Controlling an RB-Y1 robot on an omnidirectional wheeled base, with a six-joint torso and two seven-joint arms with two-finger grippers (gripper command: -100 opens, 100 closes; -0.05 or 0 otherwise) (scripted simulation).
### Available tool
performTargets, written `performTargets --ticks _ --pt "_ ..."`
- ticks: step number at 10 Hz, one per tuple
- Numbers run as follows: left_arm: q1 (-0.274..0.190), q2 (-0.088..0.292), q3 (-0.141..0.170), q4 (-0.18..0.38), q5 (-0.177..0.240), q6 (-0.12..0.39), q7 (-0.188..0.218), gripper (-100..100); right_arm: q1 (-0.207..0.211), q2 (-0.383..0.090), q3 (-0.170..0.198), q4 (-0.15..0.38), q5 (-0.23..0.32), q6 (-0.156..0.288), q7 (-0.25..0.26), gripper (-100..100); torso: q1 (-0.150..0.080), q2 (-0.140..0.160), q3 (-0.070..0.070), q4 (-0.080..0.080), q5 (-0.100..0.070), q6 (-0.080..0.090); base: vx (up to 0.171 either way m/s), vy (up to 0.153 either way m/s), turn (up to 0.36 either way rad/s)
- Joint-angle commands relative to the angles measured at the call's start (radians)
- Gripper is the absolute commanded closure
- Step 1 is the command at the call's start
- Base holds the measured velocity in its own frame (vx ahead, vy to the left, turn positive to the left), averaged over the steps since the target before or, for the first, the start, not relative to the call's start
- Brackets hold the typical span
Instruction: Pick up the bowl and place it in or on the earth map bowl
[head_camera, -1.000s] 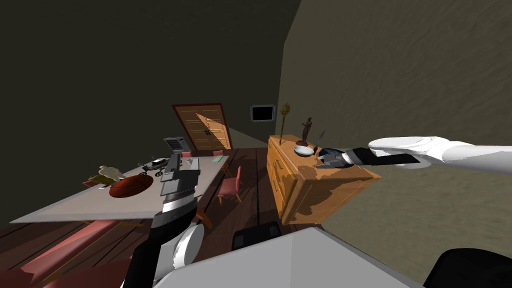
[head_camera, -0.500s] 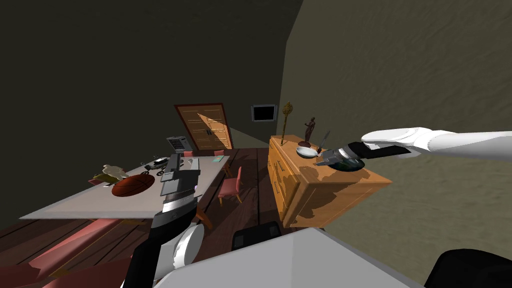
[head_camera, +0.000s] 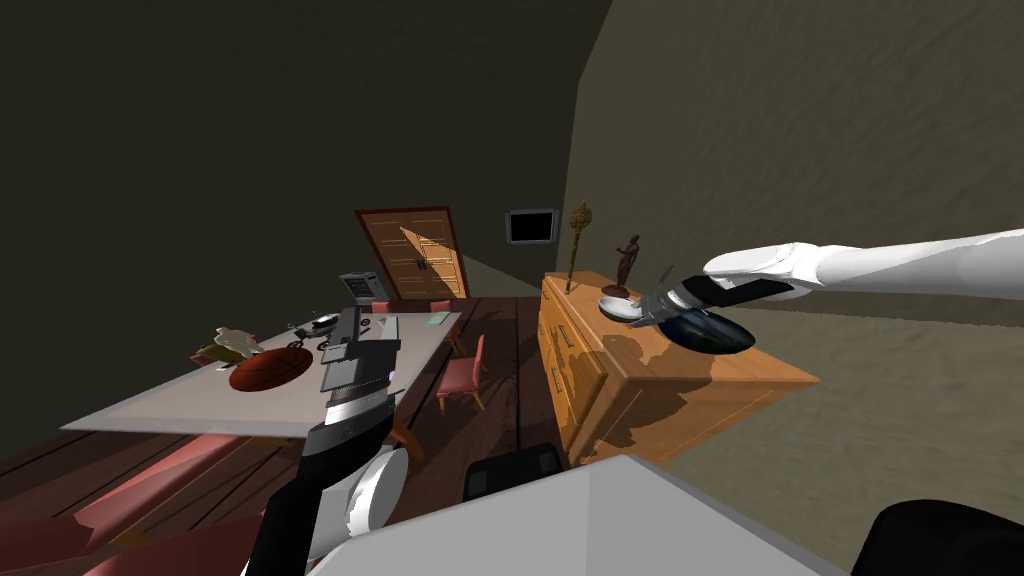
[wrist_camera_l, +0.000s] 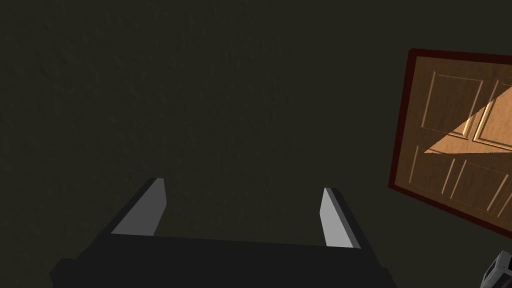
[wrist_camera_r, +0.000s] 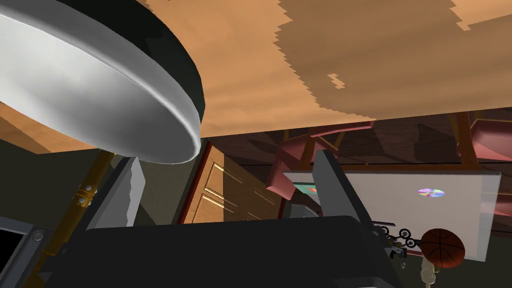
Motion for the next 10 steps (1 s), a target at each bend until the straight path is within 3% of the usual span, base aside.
performTargets --ticks 1,3,4,5,6,8,9,10 --pt "0.000 0.000 0.000 0.000 0.000 0.000 0.000 0 0.023 -0.050 0.001 0.014 0.010 0.000 -0.014 -100 0.000 0.000 0.000 0.000 0.000 0.000 0.094 -0.026 0.067" --pt "0.000 0.000 0.000 0.000 0.000 0.000 0.000 0 0.052 -0.085 0.008 0.017 0.016 -0.002 -0.024 -100 -0.001 -0.001 -0.001 0.000 0.000 0.000 0.087 -0.042 0.060" --pt "0.000 0.000 0.000 0.000 0.000 0.000 0.000 0 0.043 -0.077 0.004 0.021 0.013 -0.005 -0.021 -100 -0.002 -0.001 -0.001 0.000 -0.001 0.000 0.033 -0.021 0.015" --pt "0.000 0.000 0.000 0.000 0.000 0.000 0.000 0 0.045 -0.079 0.003 0.022 0.012 -0.006 -0.021 0 -0.001 0.002 0.001 0.000 -0.001 0.001 0.007 -0.004 0.000" --pt "0.000 0.000 0.000 0.000 0.000 0.000 0.000 0 0.060 -0.050 0.010 0.009 0.014 0.022 -0.004 -100 0.000 0.004 0.002 0.001 0.000 0.001 0.032 0.019 0.147" --pt "0.000 0.000 0.000 0.000 0.000 0.000 0.000 0 0.052 -0.046 0.017 0.003 0.020 0.023 -0.011 -100 0.002 0.003 0.002 0.001 0.000 0.001 0.030 0.019 0.060" --pt "0.000 0.000 0.000 0.000 0.000 0.000 0.000 0 0.054 -0.046 0.016 0.002 0.019 0.027 -0.009 100 0.002 0.004 0.002 0.001 0.000 0.001 0.000 0.000 0.000" --pt "0.000 0.000 0.000 0.000 0.000 0.000 0.000 0 0.054 -0.046 0.016 0.002 0.019 0.026 -0.009 100 0.001 0.005 0.003 0.001 0.000 0.001 0.000 0.000 0.000"
